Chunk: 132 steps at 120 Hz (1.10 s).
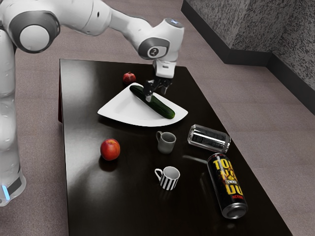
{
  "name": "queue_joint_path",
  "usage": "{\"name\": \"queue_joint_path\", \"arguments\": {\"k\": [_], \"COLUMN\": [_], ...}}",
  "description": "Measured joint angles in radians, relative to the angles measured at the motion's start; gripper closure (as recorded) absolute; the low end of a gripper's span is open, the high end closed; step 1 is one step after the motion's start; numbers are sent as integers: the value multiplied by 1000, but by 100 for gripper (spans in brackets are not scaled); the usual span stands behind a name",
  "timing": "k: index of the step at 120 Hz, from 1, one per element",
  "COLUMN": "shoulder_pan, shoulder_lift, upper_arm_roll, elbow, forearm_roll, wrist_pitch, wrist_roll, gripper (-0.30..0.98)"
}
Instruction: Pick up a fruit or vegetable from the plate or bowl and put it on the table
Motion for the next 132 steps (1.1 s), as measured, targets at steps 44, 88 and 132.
{"name": "queue_joint_path", "arguments": {"k": [44,88,132], "shoulder_pan": [-19,-13,-13], "shoulder_lift": [12,48,58], "upper_arm_roll": [-3,-3,-3], "elbow": [-20,-19,-14], "forearm_roll": [-11,-24,-40], "wrist_pitch": [26,46,47], "wrist_roll": [23,36,41], "gripper": [0,2,46]}}
